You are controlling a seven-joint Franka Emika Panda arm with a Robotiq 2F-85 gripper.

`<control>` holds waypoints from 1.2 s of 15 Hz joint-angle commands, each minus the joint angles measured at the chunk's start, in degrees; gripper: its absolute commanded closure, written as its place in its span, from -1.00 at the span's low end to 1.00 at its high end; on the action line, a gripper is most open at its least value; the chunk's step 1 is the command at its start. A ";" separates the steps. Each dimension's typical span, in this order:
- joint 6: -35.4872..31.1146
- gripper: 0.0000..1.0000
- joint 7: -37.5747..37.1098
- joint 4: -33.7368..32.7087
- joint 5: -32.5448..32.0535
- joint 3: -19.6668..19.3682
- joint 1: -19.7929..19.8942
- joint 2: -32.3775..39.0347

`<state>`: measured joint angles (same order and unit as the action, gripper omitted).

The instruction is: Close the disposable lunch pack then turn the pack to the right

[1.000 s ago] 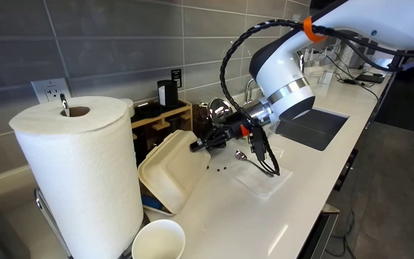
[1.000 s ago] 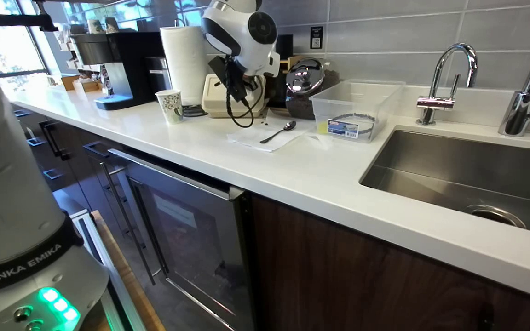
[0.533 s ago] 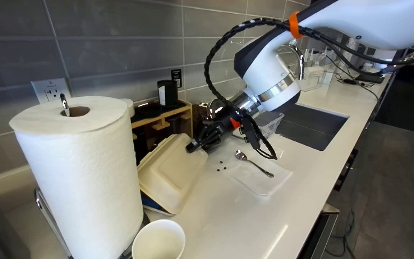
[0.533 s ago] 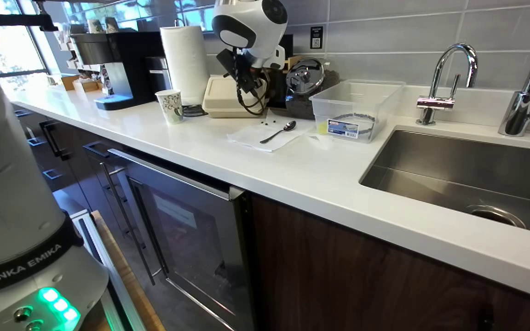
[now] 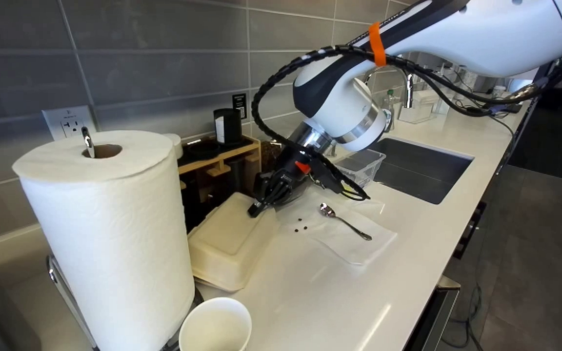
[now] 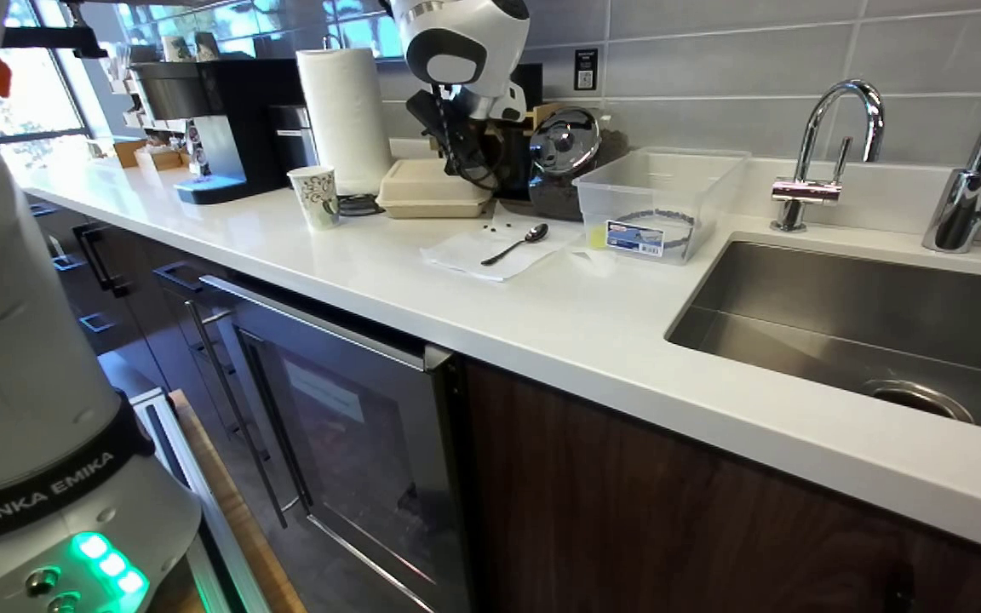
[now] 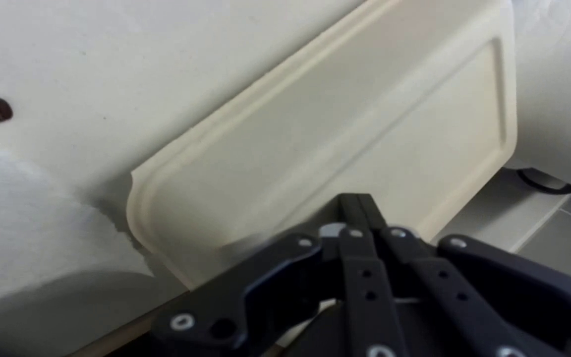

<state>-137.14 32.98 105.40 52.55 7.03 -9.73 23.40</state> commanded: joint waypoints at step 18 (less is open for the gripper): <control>25.89 1.00 -11.89 -3.17 -24.06 4.88 4.92 -0.26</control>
<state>-114.86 20.67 99.36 29.28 10.97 -6.22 25.15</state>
